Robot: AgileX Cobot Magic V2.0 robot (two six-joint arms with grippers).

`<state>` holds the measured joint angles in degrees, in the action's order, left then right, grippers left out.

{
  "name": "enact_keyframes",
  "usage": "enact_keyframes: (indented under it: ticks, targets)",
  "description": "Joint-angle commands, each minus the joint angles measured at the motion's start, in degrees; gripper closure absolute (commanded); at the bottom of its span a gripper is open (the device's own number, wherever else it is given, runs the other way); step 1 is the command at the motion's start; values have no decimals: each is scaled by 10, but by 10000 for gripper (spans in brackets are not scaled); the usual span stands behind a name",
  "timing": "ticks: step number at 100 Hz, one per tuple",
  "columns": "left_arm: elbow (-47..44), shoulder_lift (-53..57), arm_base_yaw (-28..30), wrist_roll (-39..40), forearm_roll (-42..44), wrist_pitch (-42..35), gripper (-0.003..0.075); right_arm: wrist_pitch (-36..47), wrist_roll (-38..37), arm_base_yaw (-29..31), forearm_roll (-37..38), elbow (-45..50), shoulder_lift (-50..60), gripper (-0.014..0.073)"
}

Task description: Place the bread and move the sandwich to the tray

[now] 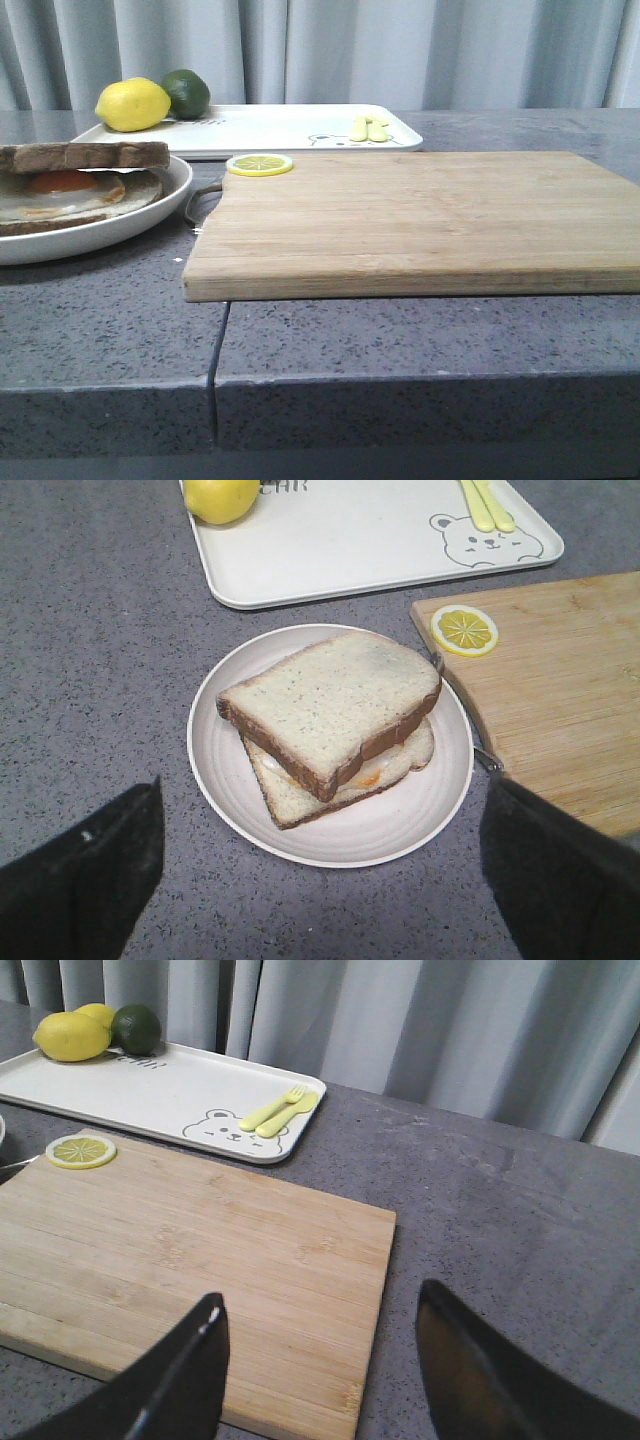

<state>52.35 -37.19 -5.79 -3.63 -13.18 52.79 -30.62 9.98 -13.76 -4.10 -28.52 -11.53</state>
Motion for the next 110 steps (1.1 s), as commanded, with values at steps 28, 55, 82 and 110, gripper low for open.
enact_keyframes:
  ticks: [28, 55, 82, 110]
  targets:
    - [21, -4, 1, 0, -10, -35, 122, 60, -2, 3, 4, -13, -6, 166]
    - [21, -4, 1, 0, -10, -35, 122, 78, -2, 3, 4, -13, -6, 166]
    - [21, -4, 1, 0, -10, -35, 122, 79, -2, 3, 4, -13, -6, 166]
    - [21, -4, 1, 0, -10, -35, 122, 79, -2, 3, 4, -13, -6, 166]
